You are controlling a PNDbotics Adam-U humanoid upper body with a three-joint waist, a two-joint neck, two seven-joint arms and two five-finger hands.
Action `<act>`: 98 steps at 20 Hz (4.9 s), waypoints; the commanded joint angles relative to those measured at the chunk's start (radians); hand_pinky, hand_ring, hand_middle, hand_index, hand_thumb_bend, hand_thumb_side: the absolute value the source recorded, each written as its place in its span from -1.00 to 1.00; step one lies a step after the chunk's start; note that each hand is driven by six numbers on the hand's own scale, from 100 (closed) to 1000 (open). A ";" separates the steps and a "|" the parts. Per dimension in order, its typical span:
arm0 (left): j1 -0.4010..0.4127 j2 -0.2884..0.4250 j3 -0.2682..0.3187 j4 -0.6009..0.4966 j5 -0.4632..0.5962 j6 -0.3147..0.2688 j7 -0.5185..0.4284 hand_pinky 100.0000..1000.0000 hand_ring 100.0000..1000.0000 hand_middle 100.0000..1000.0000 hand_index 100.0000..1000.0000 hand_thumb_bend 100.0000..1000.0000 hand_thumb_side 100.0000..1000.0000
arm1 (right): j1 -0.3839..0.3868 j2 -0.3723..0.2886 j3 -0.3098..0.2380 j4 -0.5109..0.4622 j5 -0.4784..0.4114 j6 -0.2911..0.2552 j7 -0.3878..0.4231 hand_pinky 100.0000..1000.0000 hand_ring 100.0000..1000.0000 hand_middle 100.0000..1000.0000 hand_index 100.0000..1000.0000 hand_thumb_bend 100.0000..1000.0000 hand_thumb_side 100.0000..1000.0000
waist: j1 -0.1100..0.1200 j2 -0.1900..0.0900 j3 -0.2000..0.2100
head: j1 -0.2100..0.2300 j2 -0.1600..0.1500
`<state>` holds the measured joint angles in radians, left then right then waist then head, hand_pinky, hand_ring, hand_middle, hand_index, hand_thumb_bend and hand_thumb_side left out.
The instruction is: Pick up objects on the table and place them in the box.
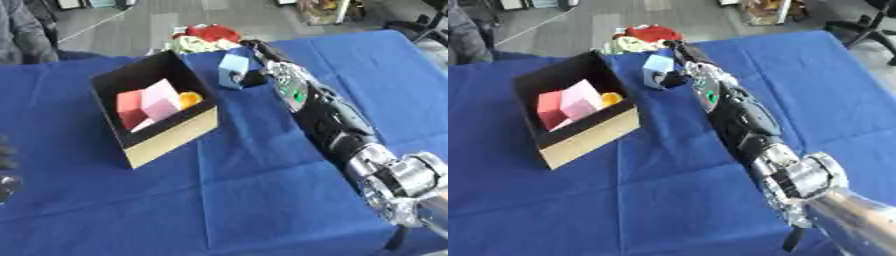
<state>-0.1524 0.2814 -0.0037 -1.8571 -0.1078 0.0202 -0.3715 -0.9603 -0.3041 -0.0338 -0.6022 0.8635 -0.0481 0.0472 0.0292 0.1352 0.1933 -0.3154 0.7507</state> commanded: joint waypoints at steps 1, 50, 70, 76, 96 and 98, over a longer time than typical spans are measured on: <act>-0.019 0.012 0.003 -0.027 0.003 -0.002 -0.004 0.49 0.18 0.21 0.58 0.15 -0.12 | -0.028 -0.025 -0.012 0.002 -0.038 0.005 0.013 0.93 0.88 0.93 1.00 -0.44 -0.34 | 0.006 0.007 0.007 | -0.017 -0.021; -0.022 0.022 0.004 -0.026 0.002 0.000 -0.004 0.49 0.17 0.21 0.58 0.14 -0.12 | -0.019 0.016 0.452 -0.351 -0.097 -0.269 0.020 0.79 0.76 0.86 1.00 -0.34 -0.32 | -0.020 -0.007 0.015 | -0.049 -0.016; 0.013 0.035 0.025 -0.017 -0.009 0.005 0.019 0.49 0.18 0.21 0.57 0.14 -0.12 | 0.191 -0.304 0.091 -0.515 -0.226 -0.019 0.468 0.79 0.77 0.80 0.94 -0.68 -0.46 | -0.035 -0.036 -0.099 | 0.006 0.009; 0.017 0.033 0.024 -0.016 -0.009 0.005 0.018 0.49 0.18 0.21 0.57 0.14 -0.12 | 0.207 -0.292 0.076 -0.397 -0.211 -0.015 0.527 0.75 0.71 0.71 0.87 -0.68 -0.42 | -0.031 -0.040 -0.107 | 0.005 0.016; 0.017 0.026 0.020 -0.014 -0.006 0.005 0.014 0.49 0.18 0.20 0.57 0.14 -0.12 | 0.171 -0.207 0.103 -0.245 0.036 -0.042 0.352 0.53 0.38 0.05 0.25 -0.79 -1.00 | -0.029 -0.046 -0.090 | -0.008 0.016; 0.017 0.026 0.021 -0.014 -0.006 0.005 0.015 0.49 0.18 0.20 0.57 0.14 -0.12 | 0.173 -0.198 0.104 -0.242 0.070 -0.053 0.323 0.54 0.41 0.16 0.38 -0.70 -1.00 | -0.028 -0.045 -0.088 | -0.009 0.016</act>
<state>-0.1269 0.2914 0.0097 -1.8610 -0.1148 0.0251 -0.3573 -0.7662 -0.4916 0.0682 -0.8423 0.9075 -0.0959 0.3901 0.0094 0.1167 0.1046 -0.3209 0.7655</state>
